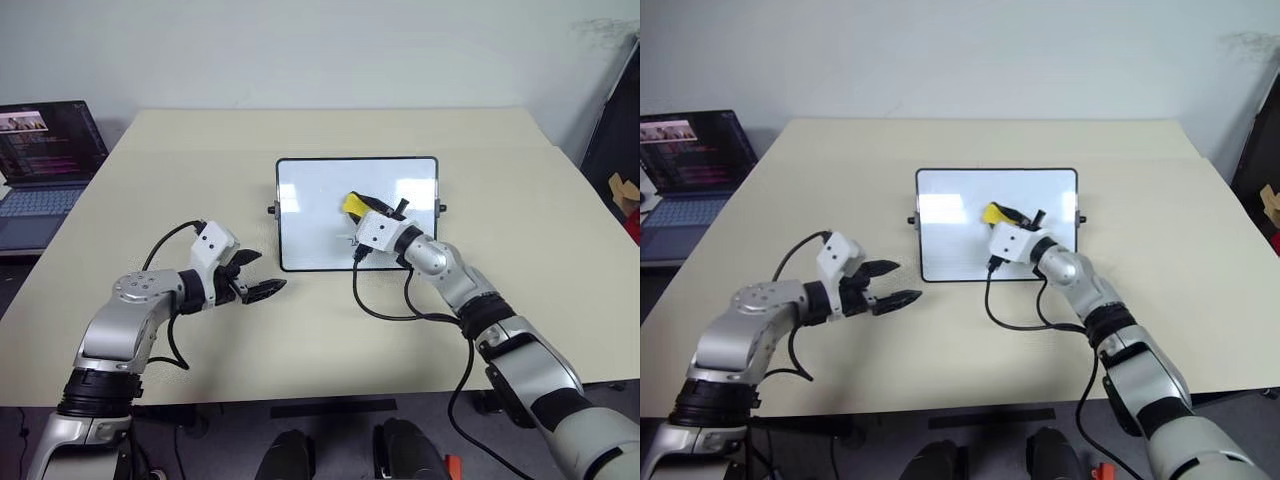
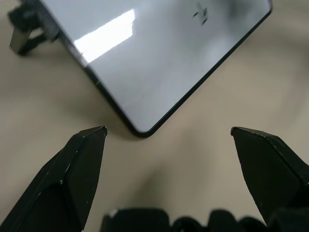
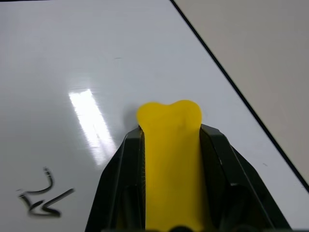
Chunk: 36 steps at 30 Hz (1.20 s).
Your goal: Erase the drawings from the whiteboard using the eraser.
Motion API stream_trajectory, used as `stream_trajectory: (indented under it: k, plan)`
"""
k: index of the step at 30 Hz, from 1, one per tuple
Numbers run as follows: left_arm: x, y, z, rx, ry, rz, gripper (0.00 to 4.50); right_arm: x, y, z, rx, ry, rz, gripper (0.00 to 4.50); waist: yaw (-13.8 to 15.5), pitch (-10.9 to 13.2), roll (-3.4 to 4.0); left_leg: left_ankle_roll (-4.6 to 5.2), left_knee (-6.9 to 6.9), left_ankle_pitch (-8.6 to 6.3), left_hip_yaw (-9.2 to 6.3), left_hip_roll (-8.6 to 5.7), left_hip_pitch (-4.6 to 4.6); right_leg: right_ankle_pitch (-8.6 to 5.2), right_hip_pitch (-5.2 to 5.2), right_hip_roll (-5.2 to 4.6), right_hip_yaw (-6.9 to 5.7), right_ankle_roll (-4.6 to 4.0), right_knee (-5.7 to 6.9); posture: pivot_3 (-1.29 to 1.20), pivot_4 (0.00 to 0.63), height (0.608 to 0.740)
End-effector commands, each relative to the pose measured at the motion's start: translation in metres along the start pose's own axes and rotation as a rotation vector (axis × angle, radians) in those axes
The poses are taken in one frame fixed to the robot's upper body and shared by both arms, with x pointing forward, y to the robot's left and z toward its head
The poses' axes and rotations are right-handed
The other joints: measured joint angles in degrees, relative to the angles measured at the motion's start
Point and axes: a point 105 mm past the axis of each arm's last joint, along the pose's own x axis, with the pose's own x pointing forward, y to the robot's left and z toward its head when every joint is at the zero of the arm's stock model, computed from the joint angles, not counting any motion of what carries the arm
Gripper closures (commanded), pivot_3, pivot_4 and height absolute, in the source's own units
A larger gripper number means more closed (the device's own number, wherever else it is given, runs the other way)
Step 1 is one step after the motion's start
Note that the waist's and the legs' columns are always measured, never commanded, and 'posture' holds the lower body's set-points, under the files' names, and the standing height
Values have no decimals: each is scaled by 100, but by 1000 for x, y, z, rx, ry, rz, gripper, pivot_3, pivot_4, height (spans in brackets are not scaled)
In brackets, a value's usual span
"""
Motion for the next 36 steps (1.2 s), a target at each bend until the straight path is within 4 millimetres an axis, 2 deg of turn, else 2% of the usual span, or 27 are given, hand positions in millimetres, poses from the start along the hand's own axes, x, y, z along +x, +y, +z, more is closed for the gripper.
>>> stream_trajectory:
  k: [1,5,9,11,13,14,16,19,22,24,26,29,33,36]
  plan:
    - [0,-8,25,46,-74,-28,0,-18,57,-24,25,79,206,3327,-3,-7,-1,0,0,0,0,0,4,0,3,0,0,0,2,0,150,740]
    - [3,-10,38,52,-101,-45,0,-31,87,-31,41,107,322,3327,-15,-13,-2,1,5,1,-1,0,20,2,20,3,1,-1,9,0,150,740]
    - [5,-10,41,51,-106,-49,0,-29,83,-27,35,97,304,3327,-50,-10,1,3,2,1,-5,3,107,-1,111,26,1,-1,-3,0,150,740]
    - [5,-7,40,50,-99,-45,0,-19,58,-7,5,0,196,3327,-62,-9,2,5,3,4,-5,3,108,-1,111,29,4,0,-2,0,150,740]
    - [3,-3,36,43,-89,-29,0,-13,23,24,-25,-152,43,3328,-64,1,3,5,4,5,-8,6,102,-1,104,32,2,-1,-1,0,150,740]
    - [3,-2,35,40,-86,-24,0,-13,14,32,-34,-188,5,3328,-64,11,3,4,4,5,-8,6,92,0,93,33,3,-2,0,0,150,740]
    - [1,2,31,33,-76,-5,0,-13,-1,39,-58,-211,-53,3328,-59,15,2,4,2,5,-9,7,74,1,76,33,2,-2,1,0,150,740]
    - [0,5,27,28,-68,11,0,-10,-10,41,-77,-194,-79,3328,-66,14,2,2,-6,2,-10,8,50,-1,52,31,3,-2,-7,0,150,740]
    - [0,4,27,28,-71,9,0,-6,-6,27,-47,-116,-64,3329,-60,12,0,-11,-1,8,-7,8,-33,0,-33,14,5,-3,-3,0,150,740]
    - [1,4,28,29,-72,9,0,-7,4,9,-22,-30,-25,3329,-59,12,0,-20,-5,13,-6,8,-54,-1,-49,4,1,-3,-12,0,150,740]
    - [1,4,28,31,-73,7,0,-9,14,0,-5,9,10,3329,-54,12,0,-22,-1,13,-6,2,-78,-1,-69,-2,-1,-2,-13,0,150,740]
    - [1,1,29,34,-76,-9,0,-17,42,-9,-5,32,129,3329,-51,10,-2,-7,2,5,-4,0,-75,0,-67,-5,-3,-2,-10,0,150,740]
    - [2,0,30,35,-78,-14,0,-30,79,-17,-21,57,295,3329,-55,10,-2,2,-5,0,-4,0,-1,-2,4,-1,-4,-1,-11,0,150,740]
    - [2,0,30,36,-78,-15,0,-32,82,-16,-12,53,303,3329,-66,9,-3,3,1,0,-4,-1,4,-1,6,4,-2,-1,1,0,150,740]
